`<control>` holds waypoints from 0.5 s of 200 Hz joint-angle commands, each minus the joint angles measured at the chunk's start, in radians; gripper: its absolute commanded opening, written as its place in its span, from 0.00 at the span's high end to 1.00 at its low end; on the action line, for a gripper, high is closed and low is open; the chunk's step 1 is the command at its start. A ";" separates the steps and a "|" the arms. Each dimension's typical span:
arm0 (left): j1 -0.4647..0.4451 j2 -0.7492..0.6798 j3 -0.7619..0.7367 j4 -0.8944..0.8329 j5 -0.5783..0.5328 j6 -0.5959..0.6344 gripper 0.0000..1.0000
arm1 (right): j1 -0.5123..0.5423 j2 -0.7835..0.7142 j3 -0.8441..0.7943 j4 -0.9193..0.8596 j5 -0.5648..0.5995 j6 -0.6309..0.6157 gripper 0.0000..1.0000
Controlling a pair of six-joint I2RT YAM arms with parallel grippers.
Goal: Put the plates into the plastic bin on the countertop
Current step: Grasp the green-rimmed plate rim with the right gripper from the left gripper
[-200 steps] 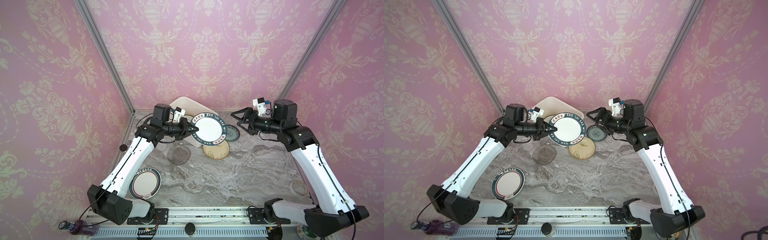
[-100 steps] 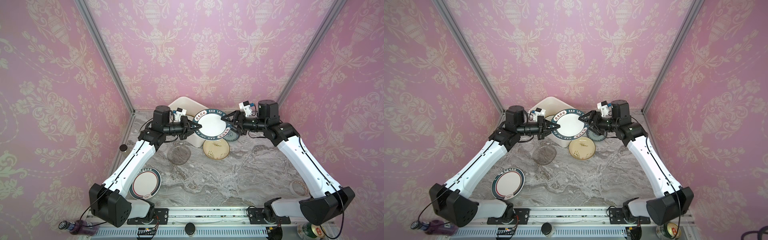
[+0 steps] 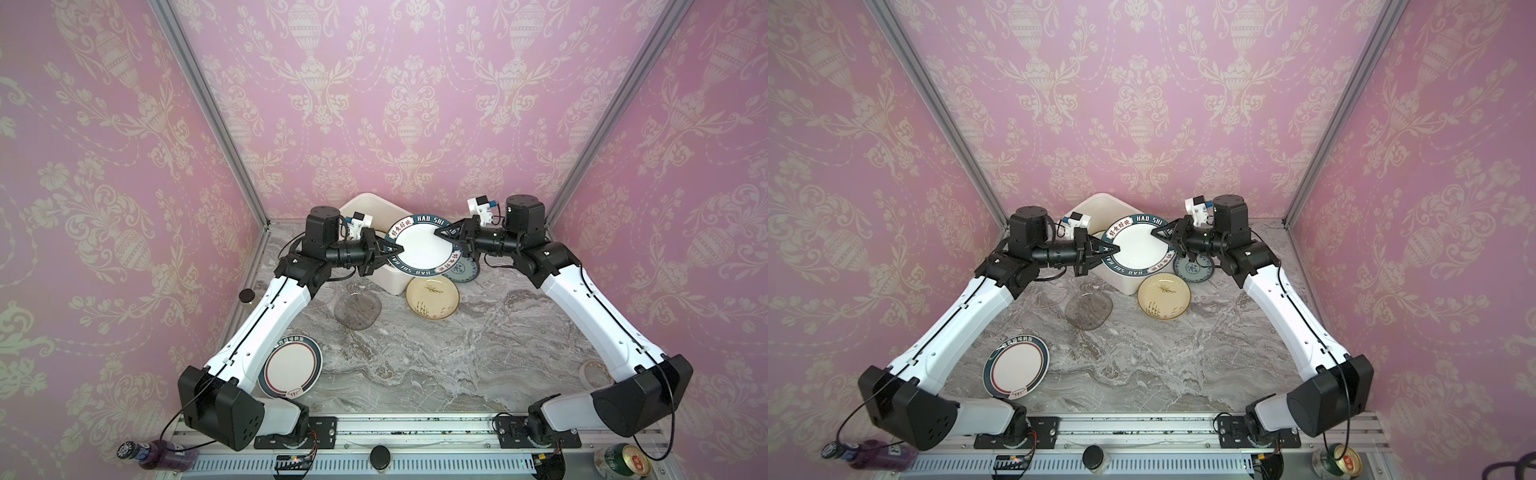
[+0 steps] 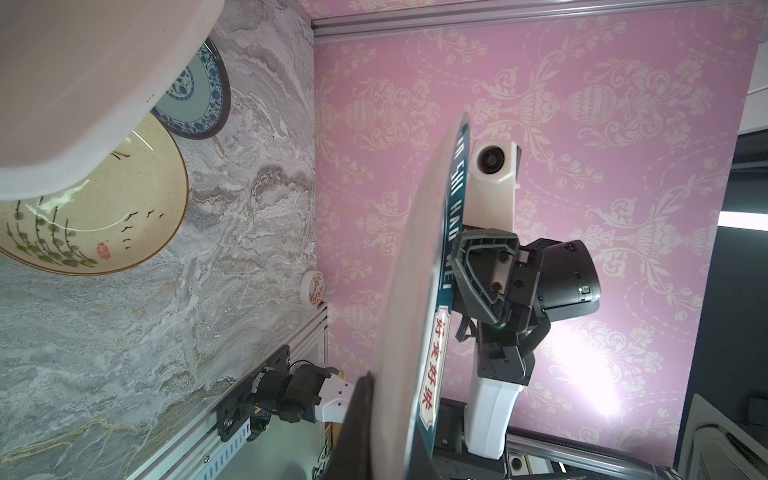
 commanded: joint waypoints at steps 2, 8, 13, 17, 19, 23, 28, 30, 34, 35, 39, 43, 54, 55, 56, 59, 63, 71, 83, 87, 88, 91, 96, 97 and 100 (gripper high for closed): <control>0.003 -0.023 0.012 -0.011 -0.018 0.036 0.96 | 0.010 -0.007 0.007 0.042 -0.019 0.013 0.83; 0.003 -0.022 0.012 -0.010 -0.020 0.037 0.95 | 0.010 -0.009 0.004 0.045 -0.018 0.015 0.86; 0.003 -0.021 0.013 -0.009 -0.021 0.036 0.94 | 0.010 -0.010 0.003 0.047 -0.018 0.017 0.87; 0.003 -0.021 0.013 -0.008 -0.022 0.034 0.94 | 0.010 -0.011 0.001 0.049 -0.018 0.019 0.88; 0.003 -0.021 0.014 -0.008 -0.023 0.034 0.93 | 0.010 -0.012 0.000 0.050 -0.017 0.020 0.88; 0.003 -0.021 0.016 -0.006 -0.023 0.034 0.93 | 0.011 -0.012 -0.002 0.052 -0.018 0.023 0.88; 0.003 -0.020 0.018 -0.006 -0.027 0.034 0.92 | 0.011 -0.012 -0.002 0.054 -0.018 0.026 0.90; 0.003 -0.020 0.019 -0.006 -0.028 0.033 0.91 | 0.011 -0.012 -0.002 0.054 -0.019 0.026 0.91; 0.003 -0.018 0.020 -0.006 -0.030 0.033 0.90 | 0.011 -0.011 -0.002 0.053 -0.019 0.026 0.92; 0.004 -0.018 0.021 -0.006 -0.031 0.032 0.89 | 0.012 -0.011 -0.001 0.052 -0.018 0.027 0.93; 0.004 -0.017 0.022 -0.005 -0.034 0.031 0.88 | 0.012 -0.010 0.000 0.052 -0.019 0.026 0.94; 0.004 -0.017 0.022 -0.003 -0.036 0.031 0.86 | 0.011 -0.010 0.001 0.050 -0.017 0.027 0.95; 0.004 -0.016 0.025 -0.003 -0.043 0.030 0.80 | 0.011 -0.009 0.004 0.049 -0.013 0.032 0.97; 0.003 -0.017 0.025 -0.002 -0.045 0.031 0.80 | 0.011 -0.009 0.005 0.049 -0.012 0.033 0.98; 0.003 -0.017 0.025 -0.002 -0.046 0.031 0.80 | 0.012 -0.009 0.005 0.050 -0.013 0.033 0.98; 0.004 -0.018 0.025 -0.003 -0.048 0.030 0.78 | 0.010 -0.008 0.006 0.050 -0.012 0.035 0.99; 0.002 -0.019 0.025 0.000 -0.053 0.031 0.75 | 0.011 -0.007 0.009 0.048 -0.009 0.037 0.99; 0.003 -0.022 0.025 0.002 -0.061 0.032 0.67 | 0.011 -0.004 0.014 0.048 -0.004 0.045 1.00; 0.004 -0.032 0.024 -0.005 -0.086 0.048 0.57 | 0.012 -0.001 0.025 0.048 0.008 0.056 1.00; 0.005 -0.038 0.024 -0.009 -0.096 0.056 0.54 | 0.012 0.000 0.028 0.046 0.014 0.060 1.00; 0.006 -0.039 0.024 -0.010 -0.099 0.058 0.53 | 0.012 -0.001 0.029 0.046 0.016 0.061 1.00; 0.008 -0.044 0.024 -0.013 -0.108 0.064 0.50 | 0.011 0.001 0.032 0.044 0.022 0.063 1.00; 0.010 -0.053 0.022 -0.020 -0.123 0.076 0.45 | 0.012 0.002 0.037 0.042 0.034 0.071 1.00; 0.011 -0.055 0.022 -0.021 -0.127 0.079 0.44 | 0.012 0.002 0.038 0.042 0.036 0.071 1.00; 0.013 -0.061 0.022 -0.025 -0.139 0.085 0.41 | 0.012 0.002 0.039 0.044 0.043 0.076 1.00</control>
